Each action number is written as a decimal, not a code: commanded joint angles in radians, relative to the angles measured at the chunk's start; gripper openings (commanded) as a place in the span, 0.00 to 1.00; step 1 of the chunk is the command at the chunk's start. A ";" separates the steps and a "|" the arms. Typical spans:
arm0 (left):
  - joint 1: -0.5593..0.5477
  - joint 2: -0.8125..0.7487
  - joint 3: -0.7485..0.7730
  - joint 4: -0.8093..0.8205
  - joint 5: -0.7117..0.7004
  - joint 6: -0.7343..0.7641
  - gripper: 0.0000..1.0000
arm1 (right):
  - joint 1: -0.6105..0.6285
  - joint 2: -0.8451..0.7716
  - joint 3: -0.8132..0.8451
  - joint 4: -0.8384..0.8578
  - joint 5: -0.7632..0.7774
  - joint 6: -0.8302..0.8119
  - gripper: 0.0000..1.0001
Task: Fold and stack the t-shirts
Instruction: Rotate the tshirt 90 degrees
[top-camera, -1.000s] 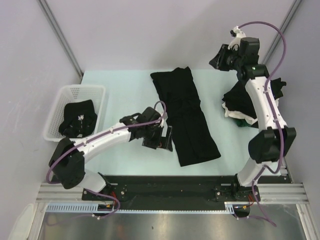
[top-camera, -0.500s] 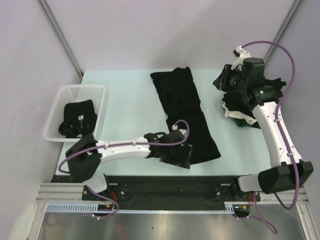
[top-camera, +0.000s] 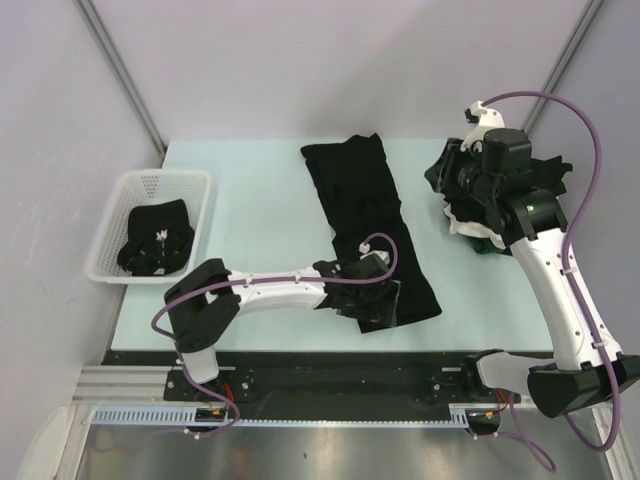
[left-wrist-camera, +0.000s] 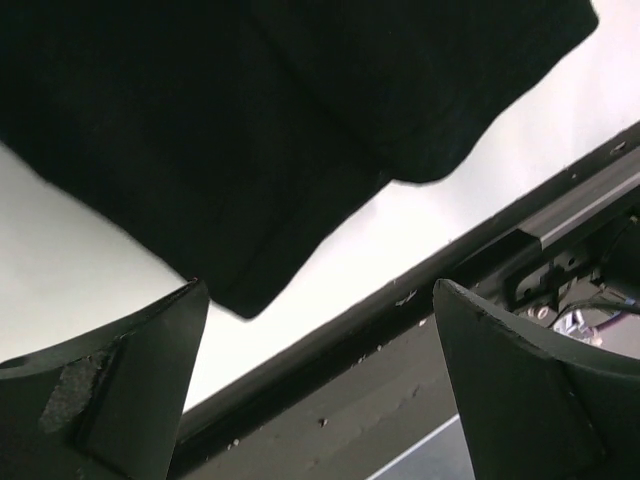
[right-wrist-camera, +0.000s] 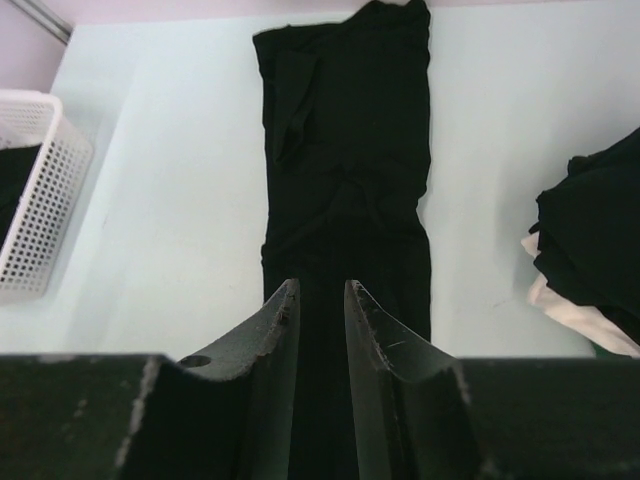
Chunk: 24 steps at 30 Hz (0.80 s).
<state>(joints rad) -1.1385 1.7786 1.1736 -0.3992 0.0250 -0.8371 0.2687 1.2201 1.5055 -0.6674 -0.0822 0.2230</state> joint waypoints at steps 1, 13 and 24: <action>0.002 0.035 0.054 0.027 -0.007 0.015 0.99 | 0.018 -0.025 -0.007 -0.011 0.042 -0.034 0.30; 0.002 -0.054 -0.111 0.053 -0.063 -0.057 1.00 | 0.037 -0.053 -0.077 -0.011 0.050 -0.040 0.31; -0.009 0.011 -0.112 0.131 -0.034 -0.069 0.99 | 0.047 -0.071 -0.090 -0.040 0.070 -0.057 0.32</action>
<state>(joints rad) -1.1389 1.7626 1.0637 -0.3290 -0.0193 -0.8845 0.3084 1.1820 1.4170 -0.6930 -0.0372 0.1856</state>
